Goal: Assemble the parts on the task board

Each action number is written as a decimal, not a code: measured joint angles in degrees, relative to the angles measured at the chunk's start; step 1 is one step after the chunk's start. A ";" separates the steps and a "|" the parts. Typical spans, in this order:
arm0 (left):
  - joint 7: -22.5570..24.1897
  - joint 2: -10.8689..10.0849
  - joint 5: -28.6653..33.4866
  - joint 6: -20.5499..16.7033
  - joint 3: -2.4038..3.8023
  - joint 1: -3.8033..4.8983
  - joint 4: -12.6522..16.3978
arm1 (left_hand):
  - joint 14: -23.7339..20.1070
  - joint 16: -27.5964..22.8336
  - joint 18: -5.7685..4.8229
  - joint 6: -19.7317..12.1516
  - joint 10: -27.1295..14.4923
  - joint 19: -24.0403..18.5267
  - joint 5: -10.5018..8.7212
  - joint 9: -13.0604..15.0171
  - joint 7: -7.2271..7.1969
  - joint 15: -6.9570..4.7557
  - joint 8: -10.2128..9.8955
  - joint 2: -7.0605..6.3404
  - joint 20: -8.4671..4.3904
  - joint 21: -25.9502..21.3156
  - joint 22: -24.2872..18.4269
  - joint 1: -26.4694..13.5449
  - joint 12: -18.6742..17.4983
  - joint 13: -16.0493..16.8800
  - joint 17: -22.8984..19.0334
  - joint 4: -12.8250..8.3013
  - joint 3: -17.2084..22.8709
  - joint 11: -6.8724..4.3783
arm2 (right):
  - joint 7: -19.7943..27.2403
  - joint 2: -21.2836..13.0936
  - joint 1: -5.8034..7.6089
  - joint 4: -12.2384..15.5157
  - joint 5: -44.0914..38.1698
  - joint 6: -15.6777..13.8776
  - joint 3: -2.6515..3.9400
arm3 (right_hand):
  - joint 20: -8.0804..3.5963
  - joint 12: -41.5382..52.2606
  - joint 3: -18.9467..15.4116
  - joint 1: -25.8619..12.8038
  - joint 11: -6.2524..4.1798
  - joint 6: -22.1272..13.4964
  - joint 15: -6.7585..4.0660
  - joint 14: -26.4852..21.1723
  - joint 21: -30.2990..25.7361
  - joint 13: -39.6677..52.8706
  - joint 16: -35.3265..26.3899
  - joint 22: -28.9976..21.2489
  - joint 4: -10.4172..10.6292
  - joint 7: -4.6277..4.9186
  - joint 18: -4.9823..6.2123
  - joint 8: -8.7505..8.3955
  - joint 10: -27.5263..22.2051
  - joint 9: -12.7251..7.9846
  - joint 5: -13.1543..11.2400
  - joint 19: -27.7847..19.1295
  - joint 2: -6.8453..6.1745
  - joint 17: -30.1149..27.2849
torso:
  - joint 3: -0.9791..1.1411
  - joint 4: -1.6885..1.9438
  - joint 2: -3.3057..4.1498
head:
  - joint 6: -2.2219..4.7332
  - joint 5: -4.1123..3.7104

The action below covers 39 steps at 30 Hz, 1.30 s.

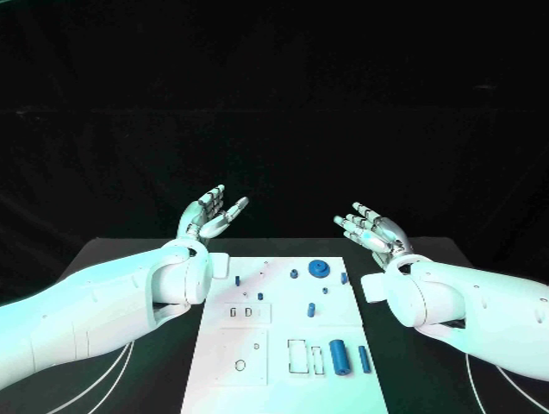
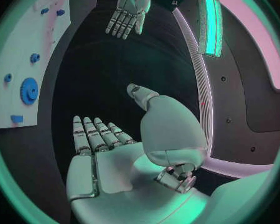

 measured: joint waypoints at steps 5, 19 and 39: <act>0.12 0.20 0.05 1.95 -0.01 0.15 -0.45 | 0.31 0.00 0.36 0.72 0.43 0.19 0.24 0.18 0.11 0.72 0.12 -0.30 0.60 0.21 0.07 2.80 0.00 0.07 0.08 0.69 0.38 0.43 | -1.42 0.21 1.31 -1.41 -0.87 4.97 -1.23 | 0.48 0.09 1.09 2.17 0.19 0.77 0.18 1.28 0.22 0.14 0.24 0.14 -0.78 0.07 0.00 0.24 1.28 0.21 0.00 0.48 -0.32 0.16 | 0.00 0.00 0.02 | 0.00 0.00; 0.28 -4.05 -0.06 4.63 -0.07 0.20 1.92 | 15.26 4.37 2.57 10.07 13.31 11.49 0.23 2.23 0.68 2.75 3.21 1.30 1.03 4.02 1.95 4.04 2.01 1.15 2.87 0.52 2.01 3.43 | -3.55 0.32 3.01 -5.36 -18.55 6.74 -1.54 | 0.50 2.50 2.65 8.35 -0.68 14.80 -1.29 18.20 4.33 1.38 3.84 1.70 -4.26 1.08 2.26 4.42 19.84 3.09 -1.39 10.21 -1.94 2.58 | -0.13 -0.07 0.36 | -0.87 0.12; -0.27 -11.19 -3.38 7.15 0.03 1.24 13.43 | 43.07 18.41 6.61 32.40 43.52 37.16 -0.21 6.85 3.95 -2.95 11.63 0.31 -0.75 15.74 6.09 4.20 6.50 2.48 11.61 -1.54 8.32 0.14 | -13.43 1.53 6.68 -6.47 -58.60 8.04 -1.24 | -2.89 2.87 4.39 12.15 -5.67 41.84 -7.85 47.41 17.14 2.15 10.78 6.20 -6.46 5.03 5.79 11.29 47.41 7.44 -2.10 36.25 -5.09 7.16 | -1.38 0.80 3.80 | -1.15 -1.05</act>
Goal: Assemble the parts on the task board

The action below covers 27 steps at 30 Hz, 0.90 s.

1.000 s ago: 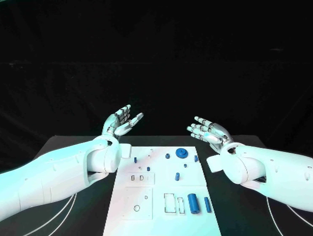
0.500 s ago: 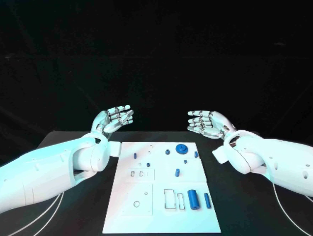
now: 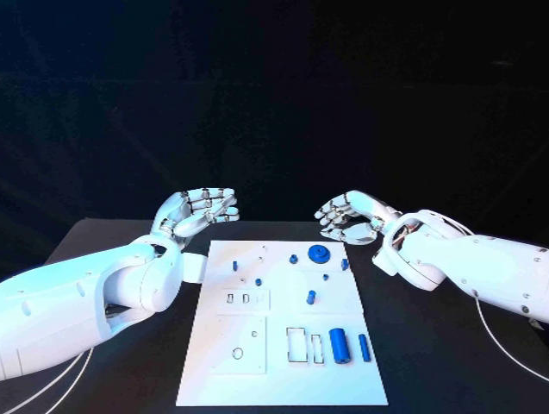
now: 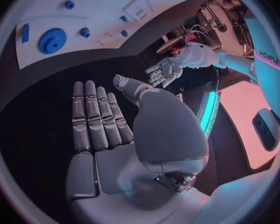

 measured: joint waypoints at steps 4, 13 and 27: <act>-0.15 -1.13 -0.41 0.32 0.24 0.06 2.21 | -2.03 -0.60 0.00 0.00 0.18 0.00 0.00 0.00 0.00 0.57 0.00 -0.42 0.00 0.00 -0.15 -0.43 -0.69 -0.06 0.20 -0.23 0.68 0.17 | -3.61 0.31 0.44 0.52 -7.15 1.33 0.01 | -4.67 0.00 -1.07 -0.07 -3.50 5.38 -4.62 14.01 10.12 0.84 6.80 5.32 0.89 -2.10 0.01 0.82 9.62 0.94 -0.92 9.37 -2.11 6.95 | -0.36 0.29 0.83 | -0.05 -0.43; -0.35 -3.33 -0.86 0.58 0.60 0.90 5.65 | -2.03 -0.61 -0.01 -0.01 0.18 0.00 0.00 -0.01 0.00 0.57 0.00 -0.42 0.00 0.00 -0.17 -0.43 -0.70 -0.06 0.20 -0.39 0.84 0.17 | -9.12 1.35 1.20 1.38 -18.38 3.39 0.09 | -7.55 -0.37 -0.62 -1.26 -4.84 7.11 -7.20 22.32 22.43 2.24 22.32 13.58 2.58 -3.17 0.01 -0.11 11.48 2.14 -0.92 14.45 -4.24 22.01 | -1.10 1.13 3.02 | 0.30 -1.31; -0.54 -4.29 -1.07 0.63 0.69 1.75 8.26 | -2.44 -0.61 -0.01 -0.01 0.17 -0.01 0.00 -0.06 0.00 0.58 -0.21 -0.42 0.00 0.00 -0.17 -0.43 -1.00 -0.05 0.26 -0.54 0.99 0.18 | -13.29 4.37 1.29 -0.31 -25.24 4.17 0.09 | -6.90 -0.37 -0.16 -2.61 -4.52 6.90 -7.02 22.91 52.00 4.75 62.61 51.89 5.08 -3.24 -3.77 -1.56 8.66 4.56 -0.92 27.10 -6.45 59.71 | -1.48 2.11 5.18 | 0.77 -1.54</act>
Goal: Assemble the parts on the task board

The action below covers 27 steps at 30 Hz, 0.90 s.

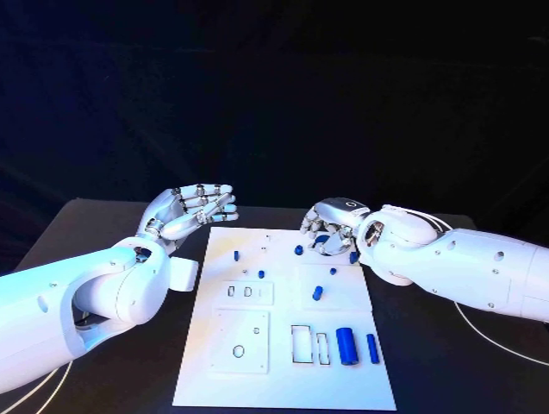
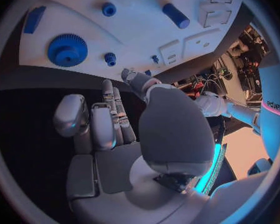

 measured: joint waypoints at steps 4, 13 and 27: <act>-0.07 -0.05 -0.03 0.01 0.01 0.10 0.15 | 0.00 -0.23 0.00 0.00 0.00 0.00 0.00 0.00 0.00 0.00 0.00 0.00 0.00 0.00 0.00 0.00 0.00 -0.05 0.05 0.00 0.00 0.00 | -0.81 0.83 -0.03 -0.67 -0.88 0.06 0.00 | 0.02 0.00 -0.04 0.00 -0.02 -0.39 0.03 -0.03 1.71 0.26 1.97 2.41 0.04 -0.04 -0.29 -0.23 -0.58 0.22 0.00 0.61 0.00 1.94 | 0.00 0.17 0.38 | 0.08 -0.07; -0.22 -0.12 -0.07 0.02 0.02 0.32 0.44 | 0.00 -0.23 0.00 0.00 -0.22 0.00 0.00 0.00 0.00 0.00 0.00 0.00 0.00 0.00 0.00 0.00 0.00 -0.05 0.04 0.00 0.00 0.22 | -1.91 2.17 -0.24 -2.38 -2.14 0.73 -0.03 | 0.23 0.00 -0.32 0.00 -0.02 -0.48 0.23 -0.22 2.97 0.42 3.17 4.42 0.32 -0.12 -0.29 -0.27 -0.98 0.42 0.00 1.22 0.00 3.32 | 0.06 0.39 1.02 | 0.13 0.10; -0.35 -0.06 -0.11 0.02 0.03 0.47 0.32 | -0.21 -0.22 -0.01 0.00 -0.23 -0.01 0.00 0.00 0.00 0.21 0.00 0.01 0.00 0.00 0.01 0.00 0.00 -0.04 0.04 0.00 0.00 0.21 | -2.25 3.30 -1.02 -3.76 -2.69 1.78 -0.05 | 0.23 0.00 -0.48 0.00 -0.02 -0.48 0.22 -0.22 4.27 0.72 4.26 6.28 0.48 -0.12 -1.00 -0.27 -0.98 0.78 0.00 1.63 0.00 4.35 | 0.32 0.57 1.74 | 0.00 0.25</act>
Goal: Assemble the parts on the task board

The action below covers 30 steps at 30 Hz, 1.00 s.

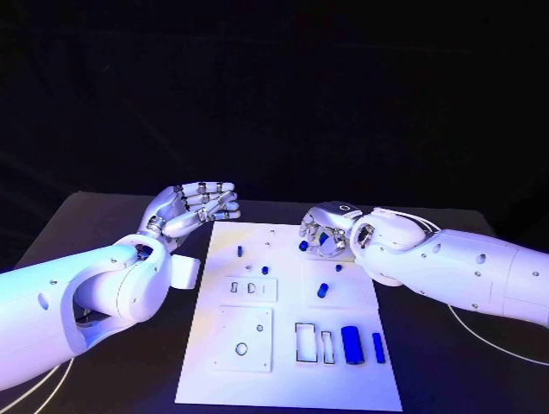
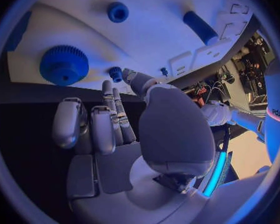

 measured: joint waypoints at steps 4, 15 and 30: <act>-0.04 -0.02 -0.01 0.00 0.00 0.03 0.01 | 0.00 0.00 0.00 0.00 0.00 0.00 0.00 0.00 0.00 0.00 0.00 0.00 0.00 0.00 0.00 0.00 0.00 0.00 0.00 0.00 0.00 0.00 | 0.00 0.09 -0.21 -0.11 -0.03 0.16 0.00 | 0.00 0.00 0.16 0.00 0.00 0.00 0.00 0.00 0.03 0.09 0.31 0.34 0.16 0.00 -0.16 0.00 0.00 0.13 0.00 0.41 0.00 0.22 | 0.04 0.01 0.16 | 0.05 0.05; -0.13 -0.05 -0.03 0.01 0.01 0.11 -0.06 | 0.00 0.00 0.00 0.00 0.00 0.00 0.00 0.00 0.00 0.00 0.00 0.00 0.00 0.22 0.00 0.00 -0.35 0.00 0.06 0.00 0.00 0.00 | 0.01 0.50 -0.28 -0.39 -0.03 0.16 0.00 | 0.00 0.00 0.50 0.31 0.00 0.21 0.00 0.00 0.70 0.23 0.58 1.13 0.49 0.21 -0.16 0.00 0.00 0.42 0.00 0.42 0.31 0.56 | 0.01 0.03 0.48 | 0.16 0.09; -0.31 0.02 -0.04 0.07 0.01 0.15 -0.34 | -0.21 0.00 -0.01 0.00 0.00 0.00 0.00 0.00 0.00 -0.21 0.00 0.00 0.00 0.22 0.00 0.00 -0.35 0.01 0.05 -0.24 0.24 0.00 | -0.13 1.59 -0.29 -1.59 0.39 0.15 0.01 | 0.21 0.00 1.55 -0.28 -0.07 0.77 0.00 0.00 1.63 0.55 1.47 2.45 1.54 0.10 -0.16 0.29 0.57 1.02 0.00 0.62 1.69 0.98 | -0.07 0.10 0.81 | 0.32 0.02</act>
